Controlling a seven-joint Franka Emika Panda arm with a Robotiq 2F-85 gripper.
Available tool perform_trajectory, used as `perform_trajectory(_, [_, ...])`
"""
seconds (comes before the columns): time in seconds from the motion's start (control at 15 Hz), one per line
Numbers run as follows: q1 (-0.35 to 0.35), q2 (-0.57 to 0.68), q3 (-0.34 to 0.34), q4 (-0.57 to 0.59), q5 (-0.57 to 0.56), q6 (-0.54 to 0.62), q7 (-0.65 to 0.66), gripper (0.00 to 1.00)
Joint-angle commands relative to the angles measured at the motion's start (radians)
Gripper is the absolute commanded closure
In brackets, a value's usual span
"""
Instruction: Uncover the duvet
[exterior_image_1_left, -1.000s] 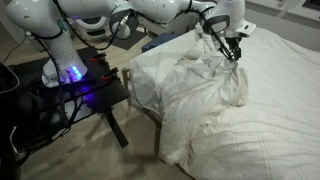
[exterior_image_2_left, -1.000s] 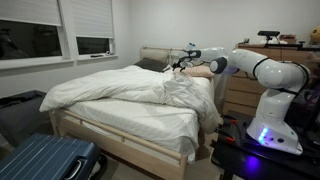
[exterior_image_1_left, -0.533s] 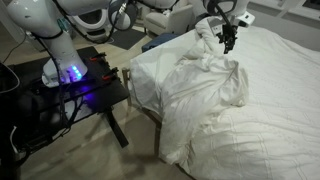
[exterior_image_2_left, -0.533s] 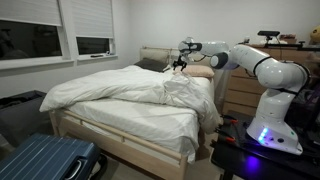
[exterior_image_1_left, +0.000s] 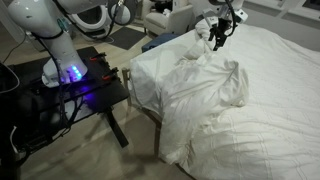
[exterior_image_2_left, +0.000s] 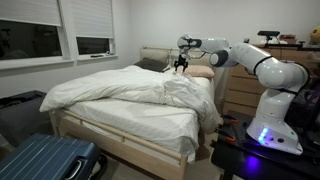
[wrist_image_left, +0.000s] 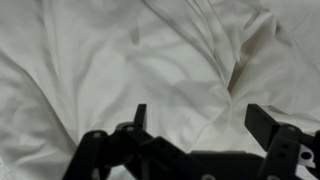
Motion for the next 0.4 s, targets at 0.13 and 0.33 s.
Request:
perform_trajectory(0.13, [0.01,-0.011,-0.009,-0.014,0.005,-0.04,0.01,0.0])
perform_trajectory(0.33, [0.011,-0.011,-0.009,-0.015,0.005,-0.046,0.018,0.0])
